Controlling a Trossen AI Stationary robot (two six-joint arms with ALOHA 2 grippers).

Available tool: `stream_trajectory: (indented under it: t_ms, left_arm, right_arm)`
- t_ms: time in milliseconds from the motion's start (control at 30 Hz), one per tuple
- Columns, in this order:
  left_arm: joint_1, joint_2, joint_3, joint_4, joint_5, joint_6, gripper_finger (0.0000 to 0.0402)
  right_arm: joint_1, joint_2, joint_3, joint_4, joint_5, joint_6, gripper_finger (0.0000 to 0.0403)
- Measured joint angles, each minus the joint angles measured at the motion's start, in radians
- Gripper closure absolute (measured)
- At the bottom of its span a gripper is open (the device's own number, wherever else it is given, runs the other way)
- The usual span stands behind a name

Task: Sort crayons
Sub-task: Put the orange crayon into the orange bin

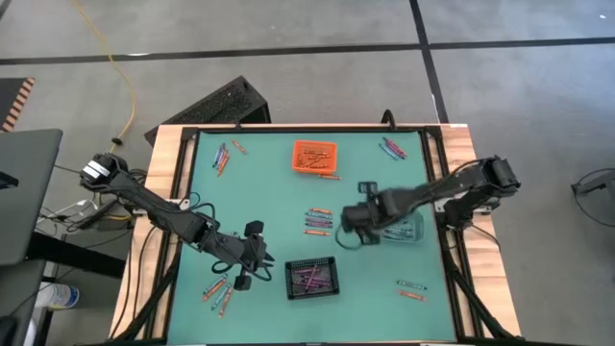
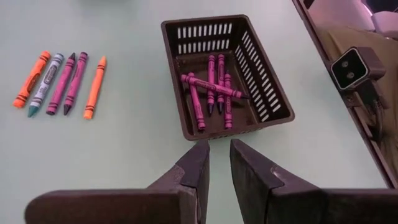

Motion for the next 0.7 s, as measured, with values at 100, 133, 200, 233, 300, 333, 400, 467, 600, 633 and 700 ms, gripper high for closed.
stream_trajectory:
  t_ms: [100, 133, 200, 233, 300, 333, 400, 467, 600, 633, 700]
  left_arm:
    - [0.000, 0.000, 0.000, 0.012, 0.000, 0.000, 0.0350]
    - [0.000, 0.000, 0.000, 0.012, 0.000, 0.000, 0.0350]
    - [0.000, 0.000, 0.000, 0.007, 0.000, 0.003, 0.0350]
    - [0.000, 0.000, 0.000, 0.007, 0.000, 0.008, 0.0350]
    - [0.000, 0.000, 0.000, 0.007, 0.000, 0.019, 0.0350]
    - [0.000, 0.000, 0.000, 0.007, 0.000, 0.025, 0.0350]
    - [0.000, 0.000, 0.000, 0.007, 0.000, 0.039, 0.0350]
    - [0.000, 0.000, 0.000, 0.007, 0.000, 0.059, 0.0350]
    - [0.000, 0.000, 0.000, 0.008, 0.000, 0.106, 0.0350]
    - [0.000, 0.000, 0.000, 0.007, 0.000, 0.118, 0.0350]
    - [0.000, 0.000, 0.000, 0.008, 0.000, 0.139, 0.0350]
  right_arm:
    - [-0.089, 0.000, 0.031, 0.168, 0.000, -0.155, 0.0401]
    - [-0.116, 0.000, 0.043, 0.225, -0.001, -0.202, 0.0401]
    - [-0.170, 0.000, 0.063, 0.342, -0.018, -0.293, 0.0401]
    - [-0.197, -0.001, 0.069, 0.403, -0.046, -0.334, 0.0401]
    - [-0.258, -0.001, 0.071, 0.517, -0.128, -0.406, 0.0401]
    - [-0.288, 0.003, 0.071, 0.567, -0.174, -0.430, 0.0401]
    - [-0.354, 0.019, 0.071, 0.639, -0.252, -0.459, 0.0401]
    - [-0.420, 0.046, 0.071, 0.684, -0.314, -0.483, 0.0401]
    - [-0.518, 0.124, 0.072, 0.810, -0.362, -0.501, 0.0401]
    - [-0.533, 0.143, 0.077, 0.818, -0.362, -0.501, 0.0401]
    - [-0.552, 0.188, 0.101, 0.816, -0.364, -0.490, 0.0401]
